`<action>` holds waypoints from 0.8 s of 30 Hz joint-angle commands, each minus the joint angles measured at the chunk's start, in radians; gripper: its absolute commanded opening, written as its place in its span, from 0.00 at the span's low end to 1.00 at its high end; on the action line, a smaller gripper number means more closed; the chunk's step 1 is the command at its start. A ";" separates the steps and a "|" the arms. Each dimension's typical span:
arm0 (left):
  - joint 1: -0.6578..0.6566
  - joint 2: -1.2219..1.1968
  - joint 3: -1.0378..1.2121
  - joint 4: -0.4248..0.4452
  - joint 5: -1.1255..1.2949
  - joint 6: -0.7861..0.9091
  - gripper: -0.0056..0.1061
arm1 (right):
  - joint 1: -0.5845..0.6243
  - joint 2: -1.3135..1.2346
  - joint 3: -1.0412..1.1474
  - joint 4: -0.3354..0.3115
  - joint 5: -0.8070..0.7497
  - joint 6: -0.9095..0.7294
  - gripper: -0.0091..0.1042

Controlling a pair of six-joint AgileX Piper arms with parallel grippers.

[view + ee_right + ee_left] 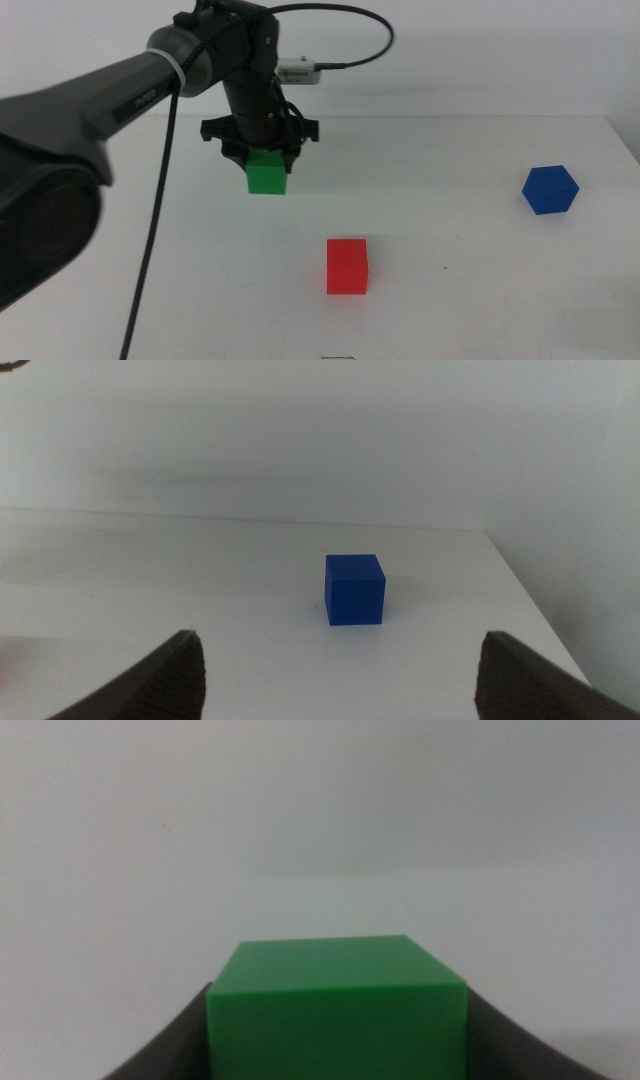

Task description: Stack red cubes first, then green, then blue cubes in a specific spot.

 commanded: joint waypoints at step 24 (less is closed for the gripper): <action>-0.369 -0.335 0.286 0.161 -0.101 -0.443 0.04 | -0.001 -0.015 -0.010 -0.012 -0.075 -0.006 0.89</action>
